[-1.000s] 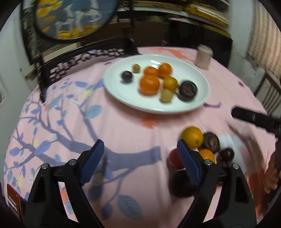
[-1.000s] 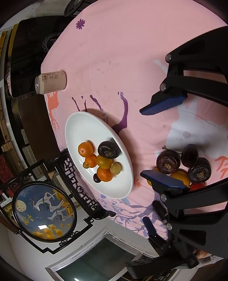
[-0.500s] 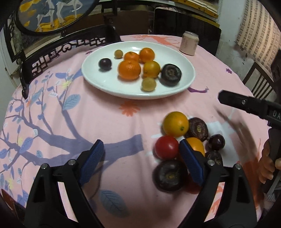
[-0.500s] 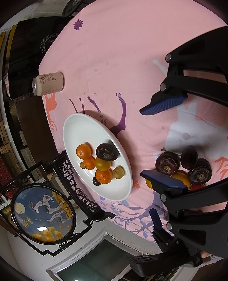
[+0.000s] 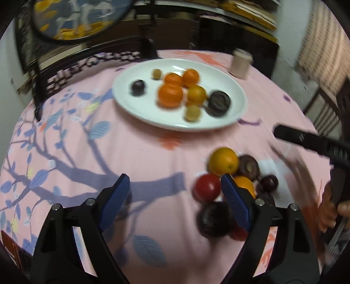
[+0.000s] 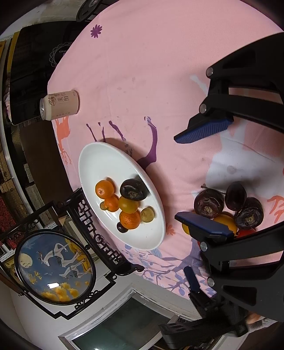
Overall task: Organize fruits
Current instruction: 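Position the left tool over a red tomato while the right nears an orange, then grasp a red tomato with the left tool while the right grasps an orange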
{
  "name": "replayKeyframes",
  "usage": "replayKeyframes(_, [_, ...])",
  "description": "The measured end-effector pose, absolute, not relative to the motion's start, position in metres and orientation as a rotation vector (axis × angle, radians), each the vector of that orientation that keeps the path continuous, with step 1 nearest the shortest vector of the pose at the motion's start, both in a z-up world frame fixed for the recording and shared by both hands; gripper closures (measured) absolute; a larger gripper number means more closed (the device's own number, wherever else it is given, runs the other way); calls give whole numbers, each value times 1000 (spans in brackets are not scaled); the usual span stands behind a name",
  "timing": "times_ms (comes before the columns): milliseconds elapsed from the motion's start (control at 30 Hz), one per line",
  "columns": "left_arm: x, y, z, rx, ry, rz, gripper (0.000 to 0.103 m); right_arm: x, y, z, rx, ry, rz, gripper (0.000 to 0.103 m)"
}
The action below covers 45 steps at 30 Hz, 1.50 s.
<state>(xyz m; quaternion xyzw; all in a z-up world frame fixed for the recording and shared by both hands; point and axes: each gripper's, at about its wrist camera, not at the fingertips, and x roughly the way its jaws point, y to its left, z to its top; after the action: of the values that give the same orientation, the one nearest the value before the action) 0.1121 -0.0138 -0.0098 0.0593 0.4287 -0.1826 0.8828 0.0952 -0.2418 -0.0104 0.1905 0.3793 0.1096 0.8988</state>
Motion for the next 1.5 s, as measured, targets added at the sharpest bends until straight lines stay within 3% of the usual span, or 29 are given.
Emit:
replayKeyframes(267, [126, -7, -19, 137, 937, -372, 14, 95, -242, -11, 394, 785, 227, 38])
replayKeyframes(433, [139, 45, -7, -36, 937, -270, 18, 94, -242, -9, 399, 776, 233, 38])
replayKeyframes(567, [129, 23, -9, 5, 928, -330, 21, 94, -240, -10, 388, 781, 235, 38])
replayKeyframes(667, [124, -5, -16, 103, 926, -363, 30, 95, -240, -10, 385, 781, 232, 38])
replayKeyframes(800, [133, -8, -26, 100, 965, -346, 52, 95, -238, -10, 371, 778, 234, 38])
replayKeyframes(967, [139, -6, -22, 56, 959, -362, 53, 95, -232, -12, 347, 791, 250, 38])
replayKeyframes(1067, [136, -9, -25, 76, 956, -359, 62, 95, -229, -12, 347, 796, 269, 38])
replayKeyframes(1100, [137, -9, -24, 71, 960, -374, 72, 95, -229, -13, 352, 797, 279, 38])
replayKeyframes(1300, [139, 11, -15, 19, 941, -306, 72, 95, -209, -12, 343, 792, 348, 38])
replayKeyframes(1500, [145, 21, -17, -4, 956, -284, 72, 104, -156, -13, 158, 801, 421, 38])
